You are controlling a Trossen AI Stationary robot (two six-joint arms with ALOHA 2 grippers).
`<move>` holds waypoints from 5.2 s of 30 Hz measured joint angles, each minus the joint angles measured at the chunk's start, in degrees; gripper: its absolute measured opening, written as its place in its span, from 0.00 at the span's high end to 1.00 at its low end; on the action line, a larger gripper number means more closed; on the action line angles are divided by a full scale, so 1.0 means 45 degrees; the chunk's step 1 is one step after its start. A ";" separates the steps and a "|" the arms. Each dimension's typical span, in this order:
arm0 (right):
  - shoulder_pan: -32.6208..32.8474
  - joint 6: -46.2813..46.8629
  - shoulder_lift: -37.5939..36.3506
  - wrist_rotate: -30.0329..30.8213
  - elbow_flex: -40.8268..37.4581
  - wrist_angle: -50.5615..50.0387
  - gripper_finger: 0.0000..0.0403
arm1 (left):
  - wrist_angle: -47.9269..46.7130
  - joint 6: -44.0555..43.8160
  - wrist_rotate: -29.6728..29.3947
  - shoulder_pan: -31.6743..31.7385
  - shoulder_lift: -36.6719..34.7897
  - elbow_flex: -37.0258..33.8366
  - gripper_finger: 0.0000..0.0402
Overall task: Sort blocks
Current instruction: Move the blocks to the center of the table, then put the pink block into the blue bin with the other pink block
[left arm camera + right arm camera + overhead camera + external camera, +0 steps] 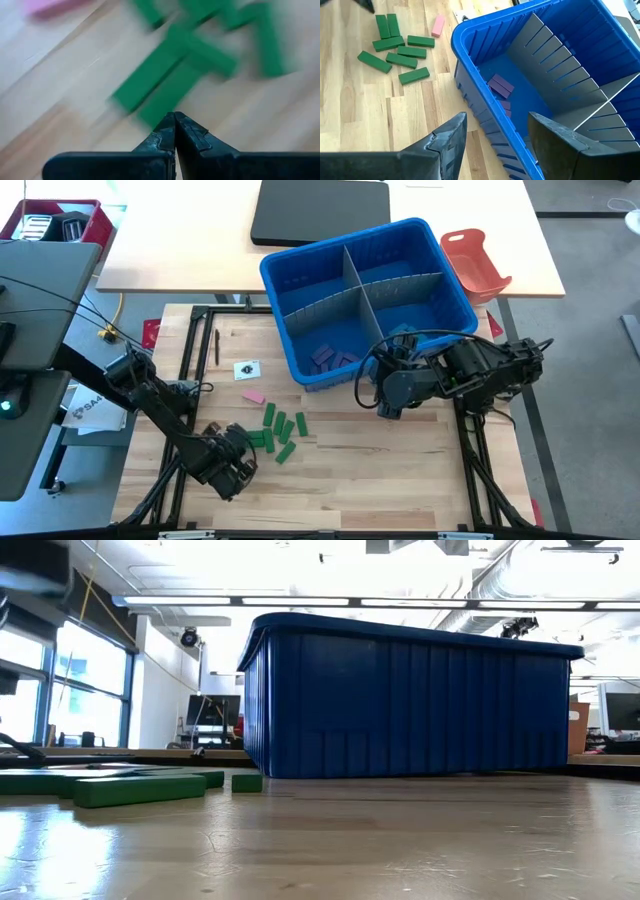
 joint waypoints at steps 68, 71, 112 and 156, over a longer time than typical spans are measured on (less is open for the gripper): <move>0.0000 -0.0023 0.0000 0.0000 0.0000 0.0087 0.49 | 0.0394 -0.3992 0.9745 -0.0861 -0.0021 -0.1877 1.00; 0.0000 -0.0023 0.0000 0.0000 0.0000 0.0087 0.49 | 0.0879 -0.4071 0.9041 -0.0864 -0.0081 -0.1846 1.00; 0.0000 0.0016 0.0000 0.0000 0.0000 0.0082 0.49 | 0.9076 0.9978 -0.0005 0.5155 0.0653 -0.1897 1.00; 0.0466 0.3392 -0.0253 -0.0860 -1.5231 2.1018 0.49 | 0.1353 0.3062 -0.2990 0.3511 -0.6053 -0.5257 0.97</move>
